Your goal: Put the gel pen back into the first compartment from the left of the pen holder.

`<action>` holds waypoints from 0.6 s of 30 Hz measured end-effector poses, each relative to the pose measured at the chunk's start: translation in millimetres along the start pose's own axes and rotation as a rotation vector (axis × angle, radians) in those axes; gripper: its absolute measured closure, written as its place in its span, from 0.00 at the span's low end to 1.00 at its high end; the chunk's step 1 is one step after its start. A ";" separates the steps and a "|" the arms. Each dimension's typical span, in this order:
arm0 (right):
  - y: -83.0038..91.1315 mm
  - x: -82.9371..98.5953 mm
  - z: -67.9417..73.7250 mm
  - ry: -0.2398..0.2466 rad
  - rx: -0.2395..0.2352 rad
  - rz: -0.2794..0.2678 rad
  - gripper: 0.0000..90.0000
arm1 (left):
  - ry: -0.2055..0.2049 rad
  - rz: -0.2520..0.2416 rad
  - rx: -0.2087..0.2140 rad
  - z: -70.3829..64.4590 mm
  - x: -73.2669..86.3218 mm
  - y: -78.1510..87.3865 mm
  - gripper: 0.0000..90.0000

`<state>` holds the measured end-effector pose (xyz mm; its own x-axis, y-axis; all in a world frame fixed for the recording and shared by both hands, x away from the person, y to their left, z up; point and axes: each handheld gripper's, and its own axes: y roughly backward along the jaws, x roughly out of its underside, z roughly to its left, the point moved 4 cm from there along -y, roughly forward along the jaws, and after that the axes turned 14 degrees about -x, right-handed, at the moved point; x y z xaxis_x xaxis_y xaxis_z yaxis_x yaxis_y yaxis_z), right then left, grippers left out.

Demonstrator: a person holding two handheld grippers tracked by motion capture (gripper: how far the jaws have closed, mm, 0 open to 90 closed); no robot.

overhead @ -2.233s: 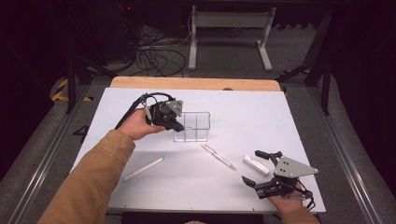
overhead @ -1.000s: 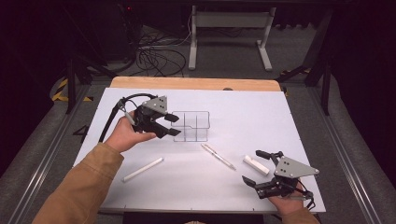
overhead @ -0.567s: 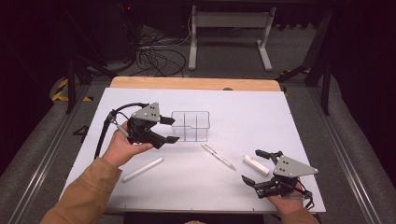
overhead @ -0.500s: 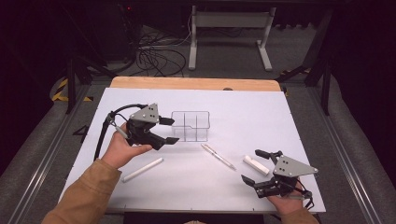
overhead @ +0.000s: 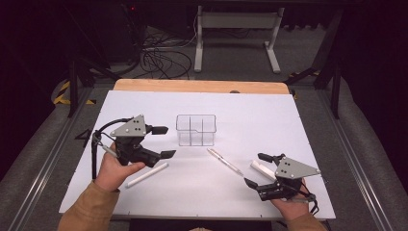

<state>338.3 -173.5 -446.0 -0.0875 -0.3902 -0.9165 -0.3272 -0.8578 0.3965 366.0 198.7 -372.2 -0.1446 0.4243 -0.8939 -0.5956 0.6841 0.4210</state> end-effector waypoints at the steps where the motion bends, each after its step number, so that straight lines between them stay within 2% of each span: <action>1: -0.3 -0.7 -0.3 -0.002 -0.001 -0.002 0.13 | 0.000 -0.008 -0.008 0.2 0.9 2.7 0.23; 8: -6.7 -6.0 -0.2 -0.005 -0.008 0.007 0.15 | 0.023 -0.012 -0.045 3.6 5.0 11.7 0.20; 12: -9.4 -8.8 -0.6 -0.021 -0.015 0.013 0.17 | 0.042 -0.016 -0.051 3.9 7.4 15.8 0.19; 18: -12.8 -12.2 -3.3 -0.045 -0.008 0.029 0.21 | 0.040 -0.006 -0.066 3.1 11.7 17.6 0.19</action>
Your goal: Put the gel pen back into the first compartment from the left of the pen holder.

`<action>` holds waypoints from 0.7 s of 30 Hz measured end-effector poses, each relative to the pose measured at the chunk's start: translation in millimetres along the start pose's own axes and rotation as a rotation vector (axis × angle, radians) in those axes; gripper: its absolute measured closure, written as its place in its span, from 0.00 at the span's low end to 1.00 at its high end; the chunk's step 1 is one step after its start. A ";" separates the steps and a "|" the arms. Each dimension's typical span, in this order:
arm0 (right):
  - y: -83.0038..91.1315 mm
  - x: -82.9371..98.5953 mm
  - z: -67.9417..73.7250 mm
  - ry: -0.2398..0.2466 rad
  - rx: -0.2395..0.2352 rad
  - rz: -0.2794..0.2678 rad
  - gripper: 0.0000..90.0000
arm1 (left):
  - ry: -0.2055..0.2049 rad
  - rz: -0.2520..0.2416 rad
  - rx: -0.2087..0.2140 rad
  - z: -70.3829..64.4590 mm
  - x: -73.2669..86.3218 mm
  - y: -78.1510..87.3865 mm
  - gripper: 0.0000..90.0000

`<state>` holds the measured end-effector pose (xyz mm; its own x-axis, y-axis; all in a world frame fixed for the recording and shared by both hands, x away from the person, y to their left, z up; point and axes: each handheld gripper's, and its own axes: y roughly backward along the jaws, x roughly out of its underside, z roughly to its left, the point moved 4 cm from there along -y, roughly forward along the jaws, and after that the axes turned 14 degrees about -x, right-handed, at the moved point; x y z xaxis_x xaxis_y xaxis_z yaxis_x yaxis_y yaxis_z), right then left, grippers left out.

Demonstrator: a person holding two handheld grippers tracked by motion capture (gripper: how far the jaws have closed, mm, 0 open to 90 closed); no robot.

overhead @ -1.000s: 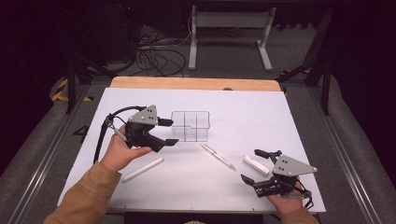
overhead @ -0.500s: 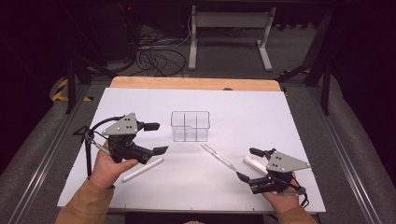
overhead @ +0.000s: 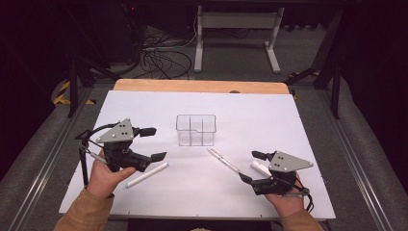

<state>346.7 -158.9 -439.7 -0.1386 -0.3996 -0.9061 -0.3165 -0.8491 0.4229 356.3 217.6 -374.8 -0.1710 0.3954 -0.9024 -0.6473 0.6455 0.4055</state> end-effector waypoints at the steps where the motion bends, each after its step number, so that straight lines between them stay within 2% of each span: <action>1: -1.0 -0.8 -0.6 -0.008 0.006 0.006 0.22 | -0.002 0.004 0.000 0.3 0.9 0.0 0.19; 7: -9.3 -7.3 -5.6 -0.040 0.006 0.043 0.26 | 0.024 0.001 -0.010 3.2 4.2 2.6 0.19; 11: -15.6 -5.3 -6.9 -0.055 0.003 0.079 0.27 | 0.017 -0.007 -0.035 4.8 5.0 5.6 0.19; 21: -26.5 -6.8 -10.5 -0.085 -0.010 0.129 0.32 | 0.020 -0.001 -0.046 5.4 7.5 8.0 0.19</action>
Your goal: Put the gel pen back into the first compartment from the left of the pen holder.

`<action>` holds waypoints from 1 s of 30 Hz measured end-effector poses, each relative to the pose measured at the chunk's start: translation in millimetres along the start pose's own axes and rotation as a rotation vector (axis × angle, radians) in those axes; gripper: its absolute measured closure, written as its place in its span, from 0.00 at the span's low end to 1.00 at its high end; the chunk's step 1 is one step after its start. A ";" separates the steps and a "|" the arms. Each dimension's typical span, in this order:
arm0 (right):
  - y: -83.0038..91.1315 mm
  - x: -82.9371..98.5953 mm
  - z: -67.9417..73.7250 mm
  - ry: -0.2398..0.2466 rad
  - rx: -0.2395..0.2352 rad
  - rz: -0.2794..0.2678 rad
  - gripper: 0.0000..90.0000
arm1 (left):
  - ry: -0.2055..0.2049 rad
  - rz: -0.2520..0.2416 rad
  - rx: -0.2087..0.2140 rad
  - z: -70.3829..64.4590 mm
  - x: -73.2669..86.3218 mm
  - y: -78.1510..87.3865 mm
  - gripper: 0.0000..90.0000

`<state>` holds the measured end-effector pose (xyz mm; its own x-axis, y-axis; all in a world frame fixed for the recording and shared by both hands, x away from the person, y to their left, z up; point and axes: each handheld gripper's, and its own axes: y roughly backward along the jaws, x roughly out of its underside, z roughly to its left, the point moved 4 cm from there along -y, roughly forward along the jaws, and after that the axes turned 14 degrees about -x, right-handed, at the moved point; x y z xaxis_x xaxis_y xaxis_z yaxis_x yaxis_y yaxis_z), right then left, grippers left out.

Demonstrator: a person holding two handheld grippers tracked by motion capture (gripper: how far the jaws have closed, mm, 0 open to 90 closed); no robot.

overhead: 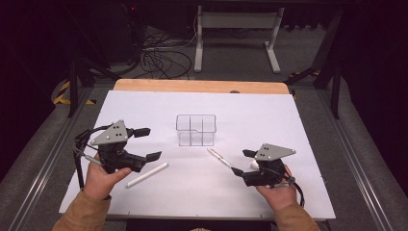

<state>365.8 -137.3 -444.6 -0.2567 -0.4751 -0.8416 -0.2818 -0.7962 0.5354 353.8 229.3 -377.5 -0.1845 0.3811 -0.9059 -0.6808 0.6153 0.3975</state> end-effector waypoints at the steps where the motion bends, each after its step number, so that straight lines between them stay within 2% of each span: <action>1: -1.0 -0.2 -0.3 -0.003 -0.002 0.004 0.32 | 0.000 -0.001 -0.001 -0.2 0.0 0.0 0.19; 7: -7.3 4.5 -3.5 -0.038 0.002 0.066 0.37 | -0.005 0.000 0.003 -1.1 0.4 0.3 0.19; 18: -26.9 16.2 -14.1 -0.102 0.005 0.225 0.50 | -0.002 0.009 -0.001 -0.6 1.3 0.6 0.20; 23: -33.2 20.4 -18.6 -0.116 0.017 0.290 0.57 | -0.001 0.011 -0.006 -0.3 2.0 1.0 0.20; 30: -41.7 25.9 -20.6 -0.124 0.031 0.352 0.66 | 0.002 0.019 -0.014 0.9 3.3 1.6 0.20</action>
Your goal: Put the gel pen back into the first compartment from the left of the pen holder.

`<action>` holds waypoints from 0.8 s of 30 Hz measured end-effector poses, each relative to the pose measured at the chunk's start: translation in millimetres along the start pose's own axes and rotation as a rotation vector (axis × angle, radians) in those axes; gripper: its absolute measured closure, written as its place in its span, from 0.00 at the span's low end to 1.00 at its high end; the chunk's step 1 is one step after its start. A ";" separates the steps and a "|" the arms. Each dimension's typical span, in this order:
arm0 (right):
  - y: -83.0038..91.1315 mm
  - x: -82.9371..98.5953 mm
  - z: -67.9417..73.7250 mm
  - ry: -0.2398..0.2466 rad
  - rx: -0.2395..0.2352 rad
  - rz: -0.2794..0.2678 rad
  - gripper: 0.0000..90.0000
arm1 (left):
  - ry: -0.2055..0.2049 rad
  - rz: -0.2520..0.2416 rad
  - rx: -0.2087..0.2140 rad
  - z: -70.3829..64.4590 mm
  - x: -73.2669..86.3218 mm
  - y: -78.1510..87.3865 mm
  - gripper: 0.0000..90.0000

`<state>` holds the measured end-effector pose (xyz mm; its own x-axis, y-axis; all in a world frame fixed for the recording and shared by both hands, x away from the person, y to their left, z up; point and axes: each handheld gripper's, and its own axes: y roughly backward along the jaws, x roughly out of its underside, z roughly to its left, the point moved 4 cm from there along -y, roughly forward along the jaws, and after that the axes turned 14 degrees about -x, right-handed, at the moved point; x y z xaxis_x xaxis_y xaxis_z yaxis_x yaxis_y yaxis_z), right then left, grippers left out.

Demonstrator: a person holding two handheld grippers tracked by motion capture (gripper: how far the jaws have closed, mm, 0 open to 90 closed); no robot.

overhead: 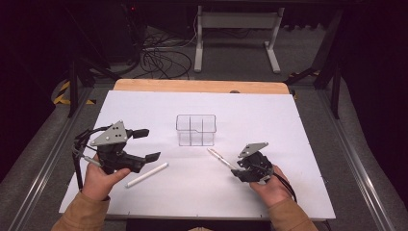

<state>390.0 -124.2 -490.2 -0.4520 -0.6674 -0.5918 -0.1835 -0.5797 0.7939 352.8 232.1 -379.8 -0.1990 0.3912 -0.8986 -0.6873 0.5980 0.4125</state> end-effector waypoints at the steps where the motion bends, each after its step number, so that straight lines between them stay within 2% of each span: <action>1: -1.0 0.2 -0.3 0.002 0.005 0.007 0.67 | 0.001 0.000 0.000 0.1 0.1 0.0 0.20; 10: -8.9 0.3 -1.4 -0.012 0.011 0.037 0.81 | 0.009 0.007 -0.008 1.3 1.7 0.5 0.20; 14: -9.3 -0.1 -1.7 -0.023 0.008 0.032 0.87 | 0.009 0.005 -0.010 1.3 1.6 1.1 0.20; 24: -8.8 -0.6 -0.4 -0.022 0.015 0.035 0.89 | 0.008 0.003 -0.009 1.3 1.9 1.6 0.20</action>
<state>392.2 -118.8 -496.9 -0.4775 -0.6766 -0.5605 -0.1799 -0.5491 0.8162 352.2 234.7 -380.6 -0.2069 0.3876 -0.8983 -0.6925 0.5906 0.4143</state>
